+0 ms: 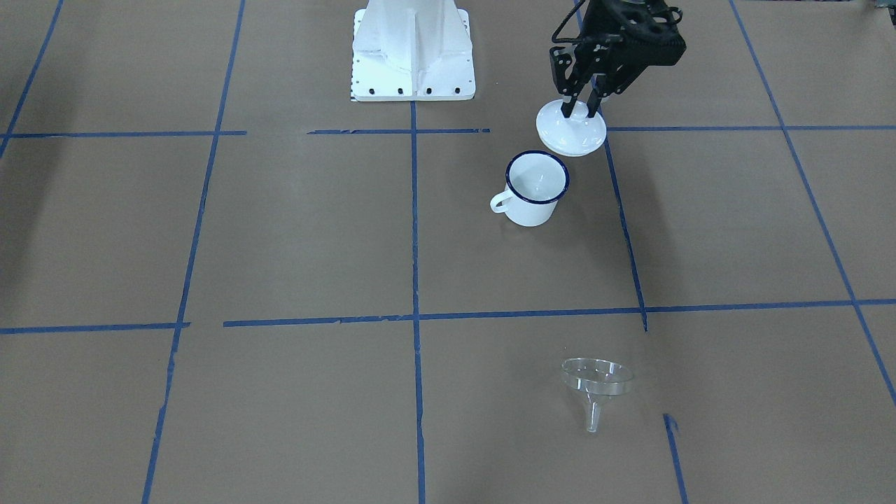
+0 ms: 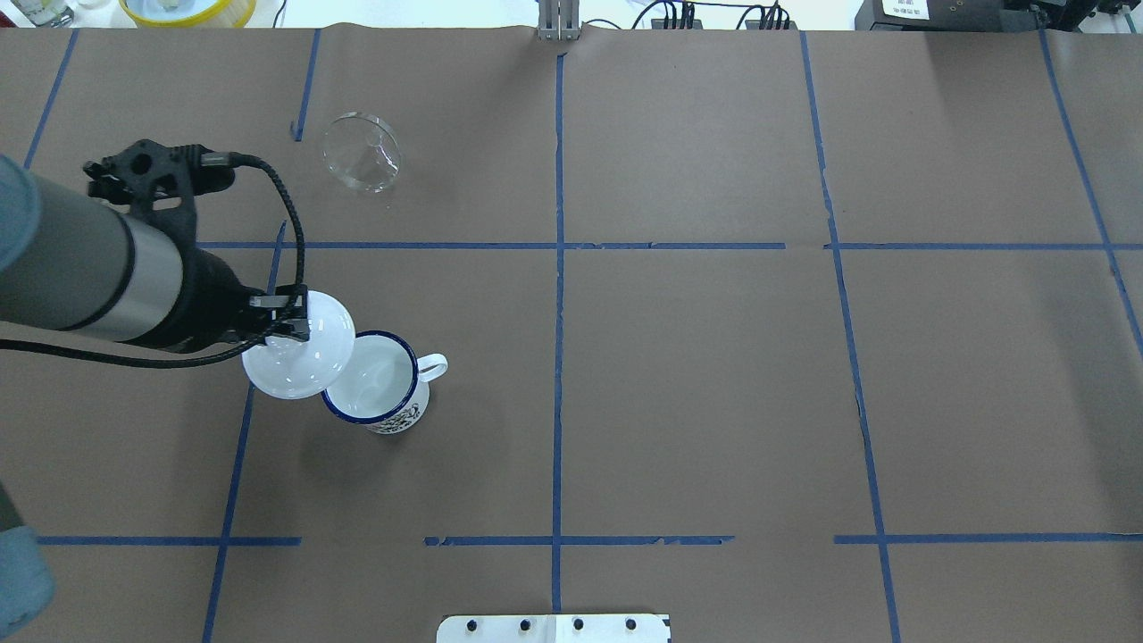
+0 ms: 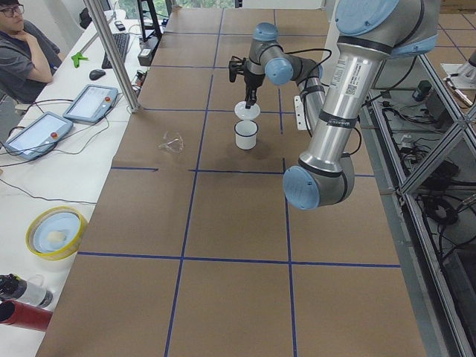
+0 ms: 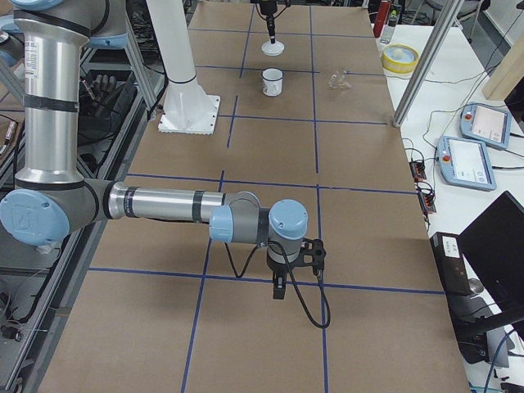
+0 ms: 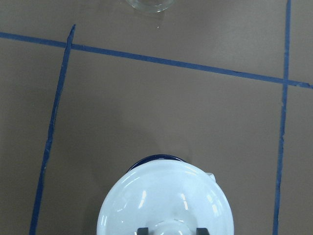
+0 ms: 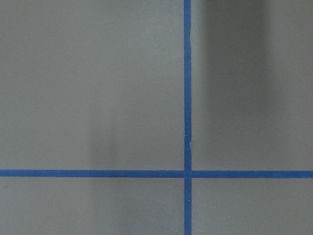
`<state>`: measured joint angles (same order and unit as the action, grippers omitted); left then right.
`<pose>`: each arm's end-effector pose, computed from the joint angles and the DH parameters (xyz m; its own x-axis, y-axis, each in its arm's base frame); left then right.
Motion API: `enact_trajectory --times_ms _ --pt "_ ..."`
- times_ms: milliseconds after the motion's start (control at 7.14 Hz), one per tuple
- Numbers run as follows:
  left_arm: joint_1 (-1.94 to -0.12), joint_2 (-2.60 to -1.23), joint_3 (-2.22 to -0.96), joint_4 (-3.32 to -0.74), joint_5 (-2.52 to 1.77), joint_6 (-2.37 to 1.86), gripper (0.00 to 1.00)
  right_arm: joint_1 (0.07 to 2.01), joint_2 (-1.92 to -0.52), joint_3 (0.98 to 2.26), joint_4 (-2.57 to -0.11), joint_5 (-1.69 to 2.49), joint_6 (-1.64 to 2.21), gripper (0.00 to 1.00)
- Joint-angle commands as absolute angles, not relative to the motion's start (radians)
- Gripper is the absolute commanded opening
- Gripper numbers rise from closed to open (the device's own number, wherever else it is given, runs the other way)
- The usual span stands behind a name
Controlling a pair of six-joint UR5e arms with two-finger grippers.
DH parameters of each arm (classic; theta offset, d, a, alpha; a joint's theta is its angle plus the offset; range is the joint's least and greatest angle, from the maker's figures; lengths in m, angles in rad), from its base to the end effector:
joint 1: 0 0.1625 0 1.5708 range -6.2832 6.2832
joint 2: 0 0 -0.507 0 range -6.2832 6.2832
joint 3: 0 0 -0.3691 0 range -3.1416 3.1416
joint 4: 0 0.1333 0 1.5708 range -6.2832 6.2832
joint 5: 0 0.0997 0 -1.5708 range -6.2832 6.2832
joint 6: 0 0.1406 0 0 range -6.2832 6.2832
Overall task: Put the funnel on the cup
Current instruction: 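Lift the lid off the mug and carry it toward the robot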
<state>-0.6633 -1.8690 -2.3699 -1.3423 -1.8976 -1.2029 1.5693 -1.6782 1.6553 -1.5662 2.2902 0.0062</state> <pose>0.3266 -0.3671 0.3285 0.6150 -0.0483 -0.7870 0.1809 0.9801 0.0812 0.0400 -0.4125 0.7826 0.7522 0.0171 0.6587 -0.0032 0.9997 -0.0224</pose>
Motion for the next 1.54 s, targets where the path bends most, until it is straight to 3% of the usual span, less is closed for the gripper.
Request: enact_trajectory --times_ms 0,140,560,840,1400 --pt "-0.681 -1.632 -2.433 -1.513 -1.908 -1.118 0.00 1.569 -1.678 1.655 -1.566 2.290 0.006 1.00" --pt "-0.669 -1.546 -2.374 -1.673 -1.907 -1.136 0.00 1.569 -1.678 1.655 -1.566 2.290 0.006 1.00" --pt "-0.571 -1.545 -2.137 -1.911 -1.888 -1.251 0.00 1.569 -1.678 1.655 -1.566 2.290 0.006 1.00" --pt "-0.505 -1.545 -2.061 -2.006 -1.826 -1.308 0.00 1.569 -1.678 1.655 -1.566 2.290 0.006 1.00" --pt "-0.472 -1.545 -2.040 -2.013 -1.824 -1.315 0.00 1.569 -1.678 1.657 -1.566 2.290 0.006 1.00"
